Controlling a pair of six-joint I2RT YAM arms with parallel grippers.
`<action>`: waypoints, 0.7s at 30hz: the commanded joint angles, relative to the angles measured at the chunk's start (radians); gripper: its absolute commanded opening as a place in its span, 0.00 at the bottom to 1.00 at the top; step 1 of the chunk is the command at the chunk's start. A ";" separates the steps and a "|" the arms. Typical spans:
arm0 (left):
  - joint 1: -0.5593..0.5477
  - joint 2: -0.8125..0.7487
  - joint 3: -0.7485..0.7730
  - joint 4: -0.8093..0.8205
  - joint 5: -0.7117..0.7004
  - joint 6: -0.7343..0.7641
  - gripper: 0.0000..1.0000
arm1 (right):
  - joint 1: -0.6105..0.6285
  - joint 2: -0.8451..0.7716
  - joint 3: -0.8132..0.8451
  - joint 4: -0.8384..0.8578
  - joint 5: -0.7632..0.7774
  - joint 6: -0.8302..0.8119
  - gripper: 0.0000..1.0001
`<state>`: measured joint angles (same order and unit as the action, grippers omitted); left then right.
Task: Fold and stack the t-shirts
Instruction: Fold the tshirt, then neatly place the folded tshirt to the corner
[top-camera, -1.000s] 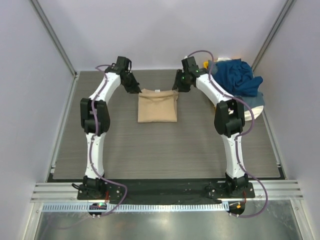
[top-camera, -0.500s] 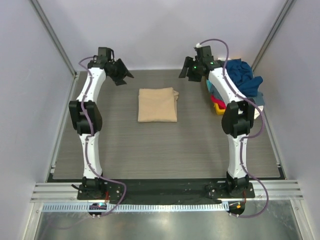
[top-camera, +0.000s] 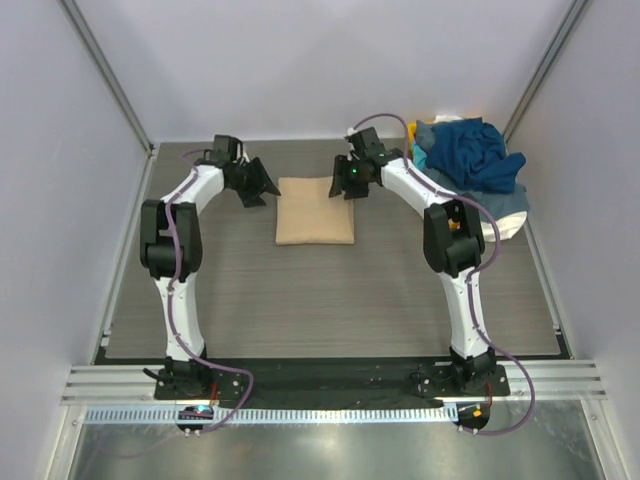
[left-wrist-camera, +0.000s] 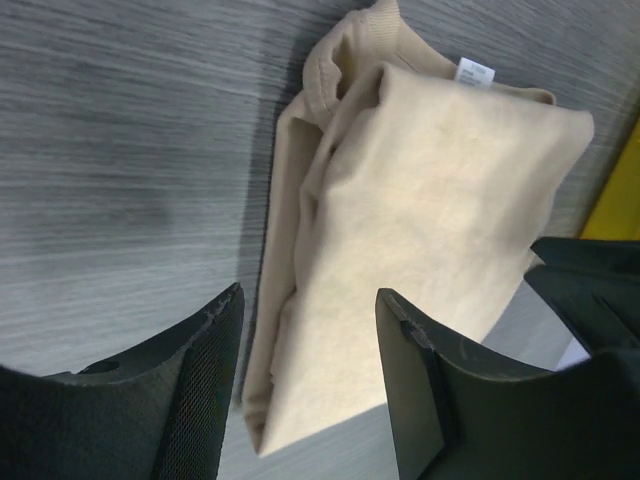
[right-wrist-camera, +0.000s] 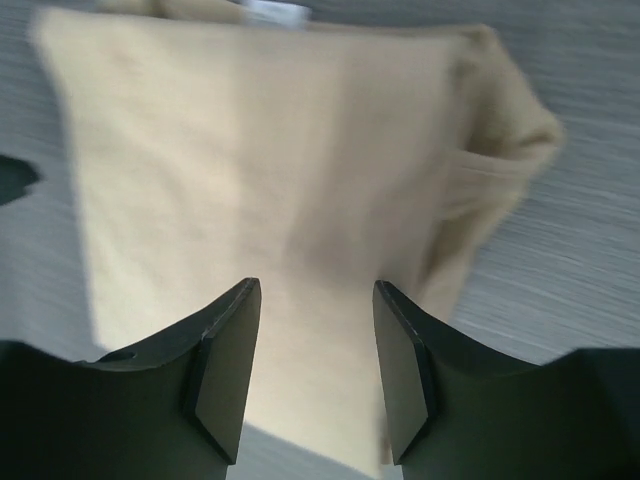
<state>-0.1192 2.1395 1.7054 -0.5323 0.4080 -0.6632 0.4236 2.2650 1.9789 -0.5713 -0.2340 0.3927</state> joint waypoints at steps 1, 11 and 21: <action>0.001 0.006 -0.009 0.121 0.025 0.047 0.57 | -0.034 0.013 -0.055 0.013 0.064 -0.026 0.54; -0.003 0.069 -0.015 0.173 -0.017 0.050 0.54 | -0.036 0.002 -0.169 -0.019 0.229 -0.072 0.53; -0.036 0.175 0.053 0.206 -0.018 0.028 0.54 | -0.036 -0.012 -0.180 -0.070 0.340 -0.098 0.22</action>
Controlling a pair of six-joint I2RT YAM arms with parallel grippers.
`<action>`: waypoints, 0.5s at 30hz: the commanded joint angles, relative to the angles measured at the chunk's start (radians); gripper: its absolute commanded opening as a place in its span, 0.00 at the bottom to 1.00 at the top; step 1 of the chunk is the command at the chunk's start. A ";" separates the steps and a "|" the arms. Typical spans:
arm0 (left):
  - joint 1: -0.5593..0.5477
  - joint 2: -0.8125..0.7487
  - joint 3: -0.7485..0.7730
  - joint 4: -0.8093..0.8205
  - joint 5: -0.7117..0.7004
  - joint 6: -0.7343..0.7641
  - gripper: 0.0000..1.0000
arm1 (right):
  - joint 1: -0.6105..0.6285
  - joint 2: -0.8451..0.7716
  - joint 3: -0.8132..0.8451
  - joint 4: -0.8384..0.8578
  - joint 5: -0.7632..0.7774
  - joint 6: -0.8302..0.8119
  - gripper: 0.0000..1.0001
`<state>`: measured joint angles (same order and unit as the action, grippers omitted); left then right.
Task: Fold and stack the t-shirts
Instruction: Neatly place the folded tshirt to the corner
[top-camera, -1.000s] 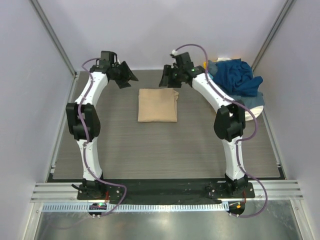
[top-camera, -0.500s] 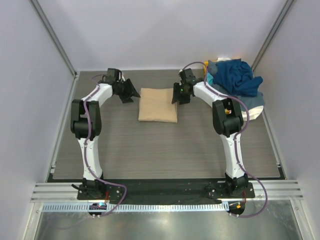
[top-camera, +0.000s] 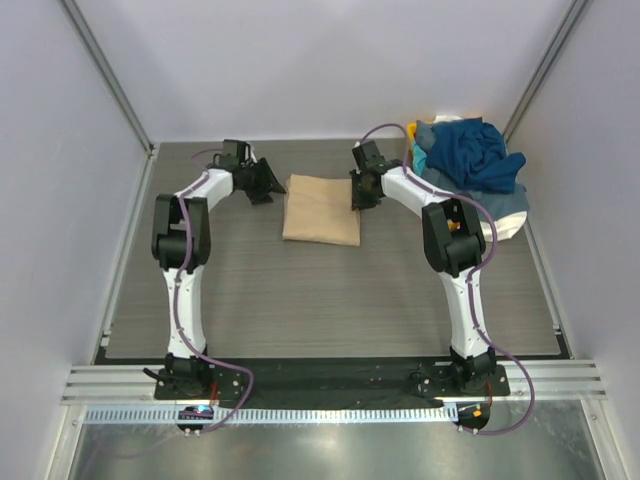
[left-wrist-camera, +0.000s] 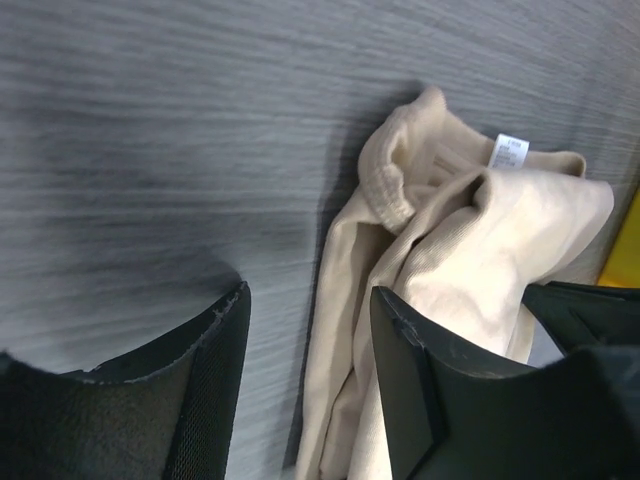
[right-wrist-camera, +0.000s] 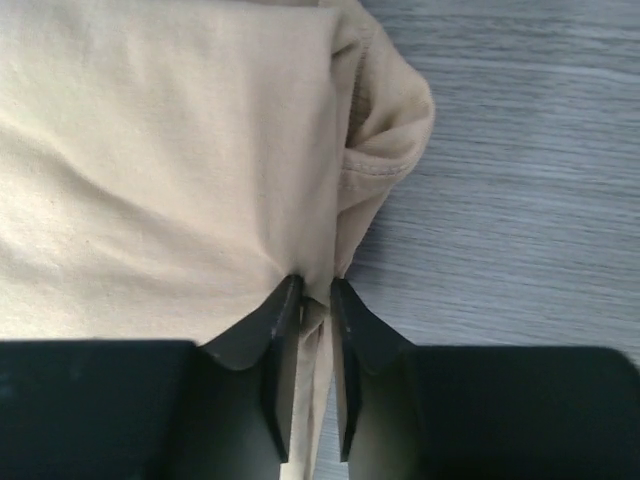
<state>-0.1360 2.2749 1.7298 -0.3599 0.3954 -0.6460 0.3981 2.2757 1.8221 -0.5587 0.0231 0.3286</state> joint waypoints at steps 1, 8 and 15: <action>-0.022 0.044 0.031 0.039 -0.004 0.008 0.53 | -0.010 -0.024 -0.024 -0.083 0.078 -0.036 0.25; -0.022 -0.045 -0.107 0.191 0.003 -0.041 0.56 | -0.010 -0.045 -0.030 -0.083 0.081 -0.040 0.57; -0.020 0.017 -0.078 0.226 0.051 -0.083 0.55 | -0.010 -0.152 -0.081 -0.083 0.106 -0.037 0.63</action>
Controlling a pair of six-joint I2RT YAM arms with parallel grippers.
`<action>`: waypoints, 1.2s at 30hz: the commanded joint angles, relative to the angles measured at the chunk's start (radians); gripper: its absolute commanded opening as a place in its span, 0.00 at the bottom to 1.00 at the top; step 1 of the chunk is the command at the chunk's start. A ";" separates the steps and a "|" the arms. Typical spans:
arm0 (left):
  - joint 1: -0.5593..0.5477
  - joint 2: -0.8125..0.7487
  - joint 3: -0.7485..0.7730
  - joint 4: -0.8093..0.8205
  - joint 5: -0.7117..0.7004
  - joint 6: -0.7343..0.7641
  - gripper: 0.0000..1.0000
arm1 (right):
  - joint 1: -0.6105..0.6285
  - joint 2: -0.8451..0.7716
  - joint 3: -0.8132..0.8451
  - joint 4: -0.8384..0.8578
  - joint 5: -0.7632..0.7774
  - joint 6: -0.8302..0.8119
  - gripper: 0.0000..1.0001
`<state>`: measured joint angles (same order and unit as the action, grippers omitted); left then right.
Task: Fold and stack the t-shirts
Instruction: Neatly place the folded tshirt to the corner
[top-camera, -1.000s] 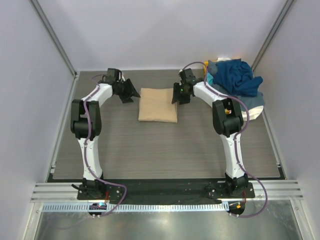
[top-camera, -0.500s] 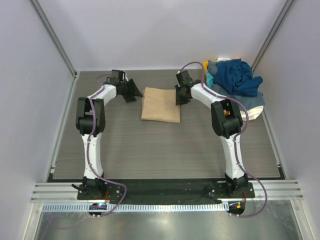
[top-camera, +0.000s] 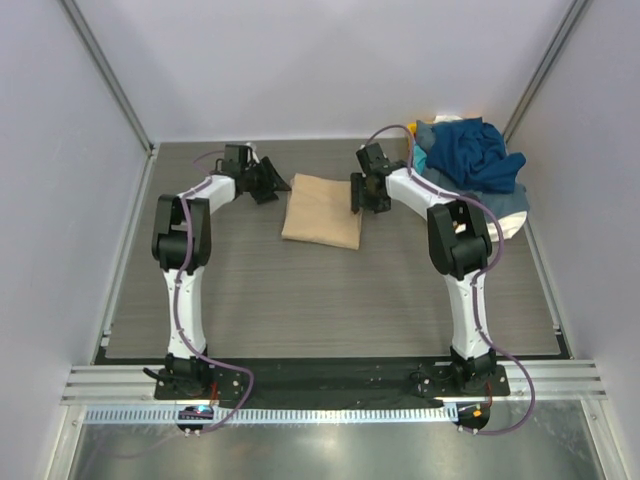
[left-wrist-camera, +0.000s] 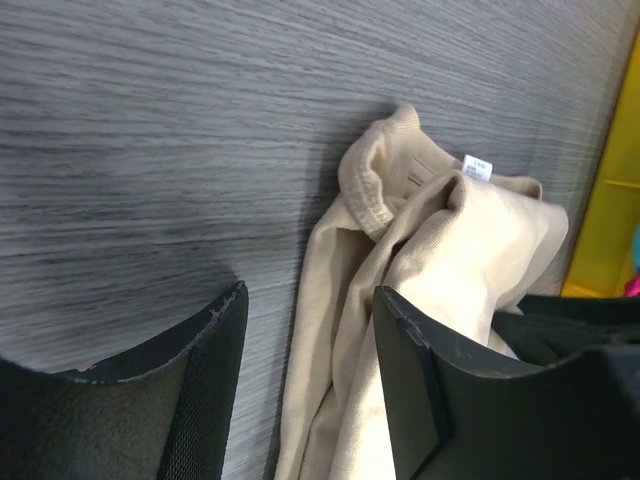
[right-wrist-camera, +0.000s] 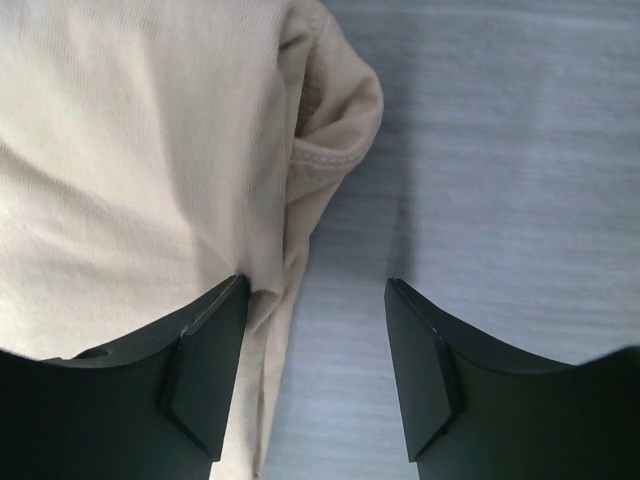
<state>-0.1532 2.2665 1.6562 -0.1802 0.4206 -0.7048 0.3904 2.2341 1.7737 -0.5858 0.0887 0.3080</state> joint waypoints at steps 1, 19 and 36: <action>-0.003 0.015 -0.027 0.057 0.020 -0.028 0.55 | -0.002 -0.126 -0.042 -0.057 0.045 -0.014 0.63; 0.001 -0.013 -0.090 0.260 0.106 -0.048 0.66 | -0.002 -0.432 -0.233 -0.057 0.034 -0.006 0.68; -0.071 0.142 0.203 -0.051 0.003 0.042 0.00 | -0.002 -0.508 -0.350 -0.039 0.042 -0.006 0.67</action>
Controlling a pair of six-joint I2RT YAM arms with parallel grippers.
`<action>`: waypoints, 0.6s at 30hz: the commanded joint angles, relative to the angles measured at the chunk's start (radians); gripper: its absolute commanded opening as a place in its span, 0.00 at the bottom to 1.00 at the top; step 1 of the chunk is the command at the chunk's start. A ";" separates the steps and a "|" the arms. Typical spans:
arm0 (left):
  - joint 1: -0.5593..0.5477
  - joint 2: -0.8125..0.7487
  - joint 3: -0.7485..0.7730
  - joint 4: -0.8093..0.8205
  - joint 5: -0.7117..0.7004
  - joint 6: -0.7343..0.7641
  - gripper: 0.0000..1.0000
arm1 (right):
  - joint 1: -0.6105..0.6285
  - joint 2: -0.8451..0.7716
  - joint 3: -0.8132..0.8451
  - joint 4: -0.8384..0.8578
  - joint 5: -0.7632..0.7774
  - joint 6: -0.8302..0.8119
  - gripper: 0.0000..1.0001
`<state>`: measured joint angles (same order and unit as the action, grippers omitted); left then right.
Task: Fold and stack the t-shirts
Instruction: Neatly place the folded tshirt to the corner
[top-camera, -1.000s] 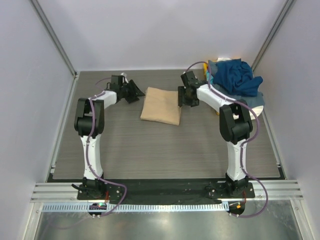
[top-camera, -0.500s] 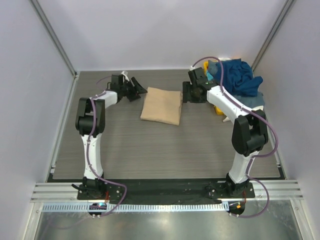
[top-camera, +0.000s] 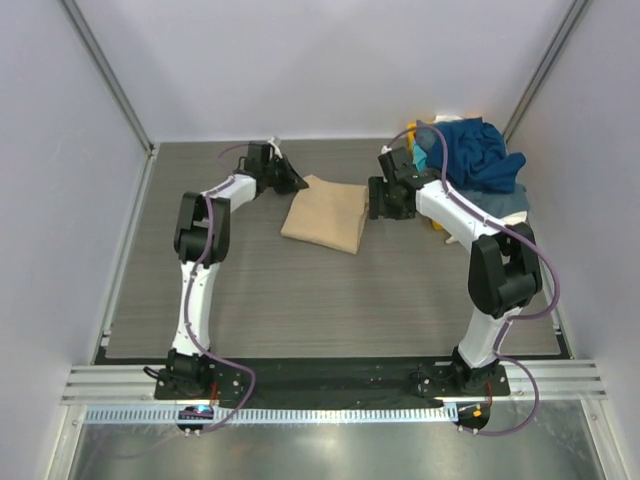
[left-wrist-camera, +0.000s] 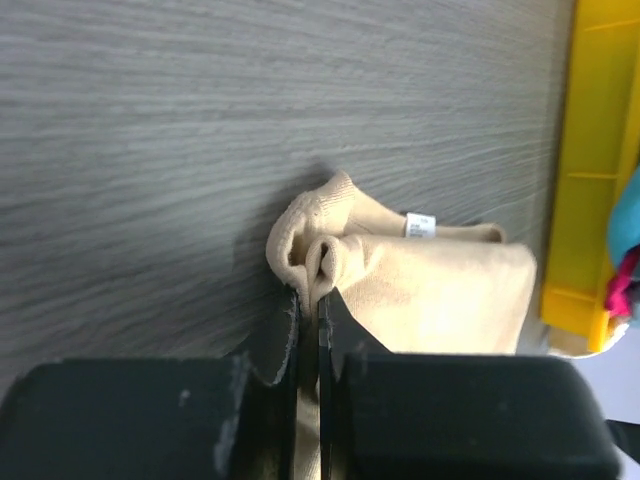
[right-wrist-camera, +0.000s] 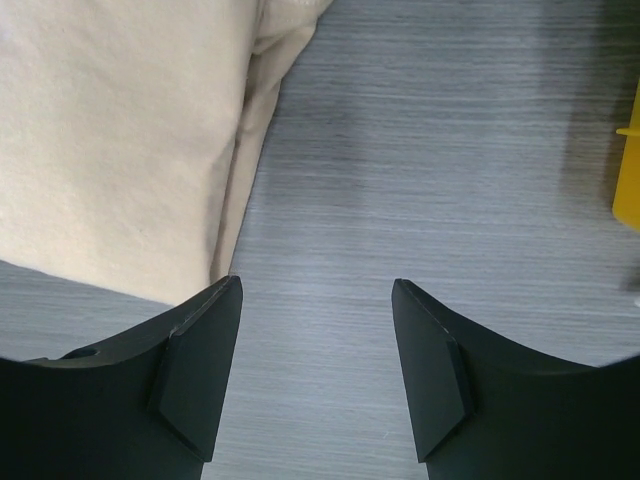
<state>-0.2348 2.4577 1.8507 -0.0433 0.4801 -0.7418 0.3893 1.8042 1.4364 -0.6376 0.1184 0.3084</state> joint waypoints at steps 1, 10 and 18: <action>0.028 -0.075 0.018 -0.223 -0.076 0.114 0.00 | -0.003 -0.095 -0.028 0.015 0.012 -0.006 0.67; 0.309 -0.122 0.231 -0.610 -0.268 0.427 0.00 | -0.001 -0.239 -0.157 0.062 -0.086 0.038 0.67; 0.514 0.170 0.781 -0.771 -0.366 0.512 0.12 | 0.000 -0.377 -0.260 0.078 -0.178 0.050 0.68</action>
<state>0.2577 2.5660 2.4977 -0.7097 0.1997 -0.2985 0.3893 1.4910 1.2030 -0.5968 -0.0044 0.3439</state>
